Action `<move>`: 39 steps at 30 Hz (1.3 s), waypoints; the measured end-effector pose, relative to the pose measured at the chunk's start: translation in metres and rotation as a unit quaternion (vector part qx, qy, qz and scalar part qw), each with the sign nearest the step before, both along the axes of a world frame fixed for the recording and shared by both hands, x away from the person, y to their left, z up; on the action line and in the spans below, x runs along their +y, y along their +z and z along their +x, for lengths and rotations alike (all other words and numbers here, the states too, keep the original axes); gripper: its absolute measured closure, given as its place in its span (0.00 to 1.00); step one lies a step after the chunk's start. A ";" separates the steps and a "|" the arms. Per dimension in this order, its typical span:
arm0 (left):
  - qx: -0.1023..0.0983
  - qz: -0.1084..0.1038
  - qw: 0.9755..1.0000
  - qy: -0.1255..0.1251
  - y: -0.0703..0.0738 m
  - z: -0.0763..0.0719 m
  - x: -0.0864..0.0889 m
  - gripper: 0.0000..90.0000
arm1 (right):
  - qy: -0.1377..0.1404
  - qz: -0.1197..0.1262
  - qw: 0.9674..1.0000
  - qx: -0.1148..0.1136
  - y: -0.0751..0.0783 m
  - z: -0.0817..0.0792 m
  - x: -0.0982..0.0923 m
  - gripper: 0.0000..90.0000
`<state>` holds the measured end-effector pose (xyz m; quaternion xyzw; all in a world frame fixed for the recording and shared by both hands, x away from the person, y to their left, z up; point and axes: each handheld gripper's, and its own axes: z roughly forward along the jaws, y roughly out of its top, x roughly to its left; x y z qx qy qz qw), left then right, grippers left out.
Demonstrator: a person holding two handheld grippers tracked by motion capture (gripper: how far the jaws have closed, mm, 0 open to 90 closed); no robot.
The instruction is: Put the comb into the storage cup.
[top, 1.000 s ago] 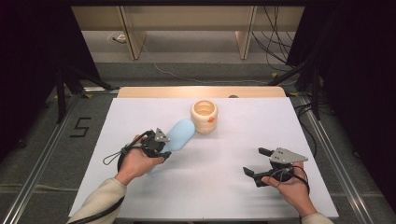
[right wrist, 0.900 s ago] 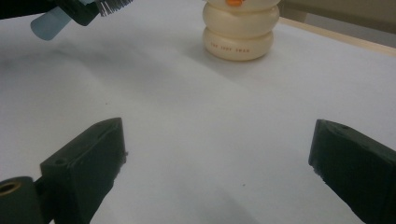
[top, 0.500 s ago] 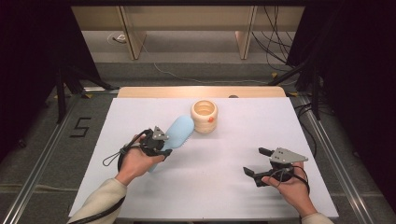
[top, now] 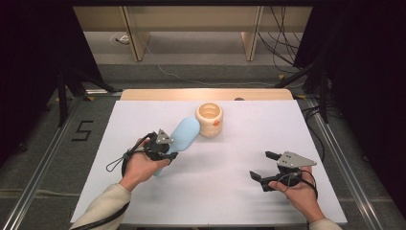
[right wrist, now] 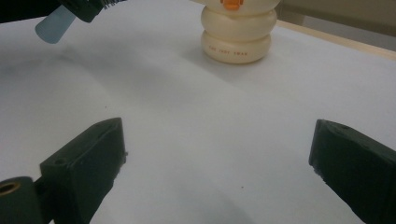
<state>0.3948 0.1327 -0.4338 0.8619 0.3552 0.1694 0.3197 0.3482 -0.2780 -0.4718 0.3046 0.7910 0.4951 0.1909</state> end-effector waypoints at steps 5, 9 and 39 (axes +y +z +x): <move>-0.004 -0.002 1.000 -0.001 0.000 -0.001 -0.001 0.77 | 0.000 0.000 1.000 0.000 0.000 0.000 0.000 0.05; -0.008 -0.006 1.000 -0.003 0.001 -0.001 -0.002 0.77 | 0.000 0.001 1.000 0.000 0.000 0.000 0.000 0.05; -0.045 -0.034 0.998 -0.020 0.003 -0.005 -0.010 0.77 | -0.007 0.013 1.000 -0.010 0.004 0.000 0.000 0.05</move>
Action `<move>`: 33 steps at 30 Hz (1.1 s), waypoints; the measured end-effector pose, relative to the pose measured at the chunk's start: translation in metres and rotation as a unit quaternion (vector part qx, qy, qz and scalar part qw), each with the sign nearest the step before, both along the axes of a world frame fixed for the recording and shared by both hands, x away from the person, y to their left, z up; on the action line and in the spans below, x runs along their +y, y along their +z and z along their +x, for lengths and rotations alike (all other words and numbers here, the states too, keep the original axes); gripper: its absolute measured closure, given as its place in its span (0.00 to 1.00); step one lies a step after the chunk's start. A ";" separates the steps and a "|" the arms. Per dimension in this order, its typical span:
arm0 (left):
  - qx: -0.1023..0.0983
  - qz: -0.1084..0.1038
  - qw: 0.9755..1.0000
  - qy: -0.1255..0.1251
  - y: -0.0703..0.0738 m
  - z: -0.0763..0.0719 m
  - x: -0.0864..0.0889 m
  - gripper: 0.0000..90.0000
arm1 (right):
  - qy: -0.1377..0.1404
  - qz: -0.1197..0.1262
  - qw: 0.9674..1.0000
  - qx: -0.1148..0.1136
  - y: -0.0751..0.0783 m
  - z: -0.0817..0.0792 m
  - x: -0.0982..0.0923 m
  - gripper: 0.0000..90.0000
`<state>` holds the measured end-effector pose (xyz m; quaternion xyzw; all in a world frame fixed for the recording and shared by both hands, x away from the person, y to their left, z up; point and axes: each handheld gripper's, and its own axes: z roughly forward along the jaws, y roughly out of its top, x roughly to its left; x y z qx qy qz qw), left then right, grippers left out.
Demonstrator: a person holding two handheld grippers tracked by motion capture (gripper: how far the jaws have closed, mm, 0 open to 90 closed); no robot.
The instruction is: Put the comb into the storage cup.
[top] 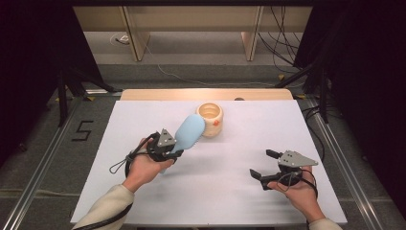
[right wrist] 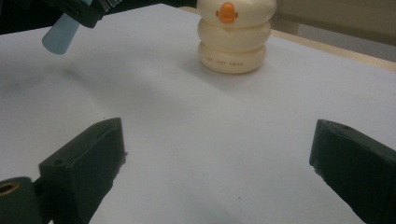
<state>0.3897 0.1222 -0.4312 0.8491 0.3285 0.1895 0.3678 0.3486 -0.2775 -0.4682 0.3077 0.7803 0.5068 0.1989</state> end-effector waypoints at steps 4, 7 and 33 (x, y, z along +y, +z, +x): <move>-0.003 -0.001 1.000 -0.004 -0.001 -0.001 -0.002 0.77 | 0.000 0.000 1.000 -0.003 0.000 0.000 0.000 0.05; -0.007 -0.002 1.000 -0.005 -0.001 -0.001 -0.003 0.77 | -0.001 0.002 1.000 -0.003 0.001 0.000 0.001 0.05; -0.033 -0.017 0.999 -0.006 0.001 -0.003 -0.011 0.77 | -0.006 0.024 1.000 -0.009 0.006 0.000 0.004 0.04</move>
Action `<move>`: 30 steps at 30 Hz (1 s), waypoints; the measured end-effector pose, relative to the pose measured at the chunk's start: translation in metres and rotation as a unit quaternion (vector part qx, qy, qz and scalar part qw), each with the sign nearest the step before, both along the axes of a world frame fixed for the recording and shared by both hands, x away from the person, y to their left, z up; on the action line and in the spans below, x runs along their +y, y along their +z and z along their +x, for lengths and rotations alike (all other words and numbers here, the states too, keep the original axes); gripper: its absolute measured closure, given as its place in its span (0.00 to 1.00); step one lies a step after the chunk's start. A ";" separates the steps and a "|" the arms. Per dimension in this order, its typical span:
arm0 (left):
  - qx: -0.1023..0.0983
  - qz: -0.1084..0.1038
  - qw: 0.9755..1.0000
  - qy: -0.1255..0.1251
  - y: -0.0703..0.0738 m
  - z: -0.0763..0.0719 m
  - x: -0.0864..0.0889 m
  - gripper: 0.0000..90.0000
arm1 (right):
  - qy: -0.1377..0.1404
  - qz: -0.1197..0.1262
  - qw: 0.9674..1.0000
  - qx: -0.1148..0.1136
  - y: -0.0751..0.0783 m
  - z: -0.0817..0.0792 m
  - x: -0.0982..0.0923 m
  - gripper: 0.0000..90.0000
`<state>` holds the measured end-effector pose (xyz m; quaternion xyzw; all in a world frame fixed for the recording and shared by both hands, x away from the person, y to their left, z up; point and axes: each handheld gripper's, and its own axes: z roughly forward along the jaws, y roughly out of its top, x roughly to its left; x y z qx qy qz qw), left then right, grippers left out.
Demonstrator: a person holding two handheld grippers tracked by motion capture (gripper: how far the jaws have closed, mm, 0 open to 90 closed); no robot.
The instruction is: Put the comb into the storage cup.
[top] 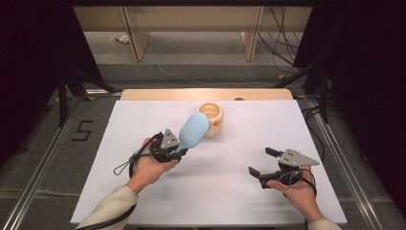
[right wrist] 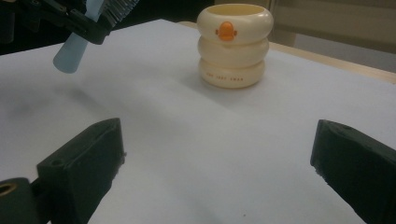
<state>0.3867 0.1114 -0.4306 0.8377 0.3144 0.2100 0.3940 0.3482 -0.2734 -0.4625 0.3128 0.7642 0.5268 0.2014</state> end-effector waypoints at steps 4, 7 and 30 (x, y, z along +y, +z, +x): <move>-0.004 0.002 1.000 0.000 -0.001 0.000 -0.001 0.77 | -0.001 0.002 1.000 0.000 0.000 0.000 0.000 0.04; -0.007 0.000 1.000 0.001 -0.001 0.000 -0.002 0.77 | -0.002 0.004 1.000 0.000 0.001 0.000 0.000 0.04; -0.016 -0.011 1.000 -0.005 -0.002 -0.001 -0.009 0.77 | 0.001 0.029 1.000 0.003 0.005 0.008 0.004 0.03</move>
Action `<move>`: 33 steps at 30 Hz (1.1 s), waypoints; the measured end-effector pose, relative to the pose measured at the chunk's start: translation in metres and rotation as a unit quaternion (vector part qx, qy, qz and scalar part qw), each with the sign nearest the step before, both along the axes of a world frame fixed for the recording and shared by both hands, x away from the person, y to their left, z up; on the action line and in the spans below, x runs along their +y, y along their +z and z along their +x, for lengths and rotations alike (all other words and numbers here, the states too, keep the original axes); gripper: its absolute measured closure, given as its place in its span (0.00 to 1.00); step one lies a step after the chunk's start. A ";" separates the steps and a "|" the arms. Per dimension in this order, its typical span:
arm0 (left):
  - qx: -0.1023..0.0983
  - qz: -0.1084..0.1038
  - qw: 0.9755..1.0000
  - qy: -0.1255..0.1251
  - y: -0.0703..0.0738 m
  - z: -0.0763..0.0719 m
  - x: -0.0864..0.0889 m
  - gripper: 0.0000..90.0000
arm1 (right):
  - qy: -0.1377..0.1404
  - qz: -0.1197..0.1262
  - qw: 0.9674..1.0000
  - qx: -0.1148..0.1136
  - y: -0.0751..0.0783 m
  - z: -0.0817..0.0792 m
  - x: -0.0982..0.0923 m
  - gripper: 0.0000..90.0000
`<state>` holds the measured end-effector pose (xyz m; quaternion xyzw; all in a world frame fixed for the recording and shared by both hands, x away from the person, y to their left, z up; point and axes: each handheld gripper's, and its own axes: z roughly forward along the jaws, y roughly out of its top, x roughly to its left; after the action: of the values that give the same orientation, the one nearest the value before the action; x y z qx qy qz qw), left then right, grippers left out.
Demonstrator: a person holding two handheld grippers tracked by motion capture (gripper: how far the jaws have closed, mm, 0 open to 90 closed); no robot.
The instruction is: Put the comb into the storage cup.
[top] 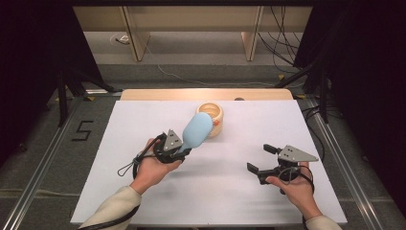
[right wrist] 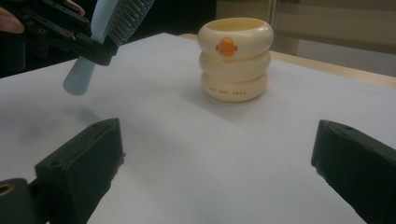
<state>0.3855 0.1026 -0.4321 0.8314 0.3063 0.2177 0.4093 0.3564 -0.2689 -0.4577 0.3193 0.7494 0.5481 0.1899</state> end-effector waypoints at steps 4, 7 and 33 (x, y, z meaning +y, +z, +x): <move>-0.002 -0.001 1.000 -0.001 0.001 0.000 -0.002 0.77 | 0.003 0.005 1.000 0.001 0.001 0.003 0.003 0.03; -0.002 -0.003 1.000 -0.001 -0.001 0.000 -0.003 0.77 | 0.005 0.007 1.000 0.001 0.002 0.005 0.005 0.03; -0.007 -0.008 1.000 -0.005 -0.001 -0.001 -0.014 0.77 | 0.001 0.048 0.999 -0.004 0.015 0.016 0.018 0.03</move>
<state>0.3847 0.0884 -0.4328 0.8278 0.3011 0.2194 0.4195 0.3720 -0.2508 -0.4423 0.3248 0.7220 0.5848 0.1767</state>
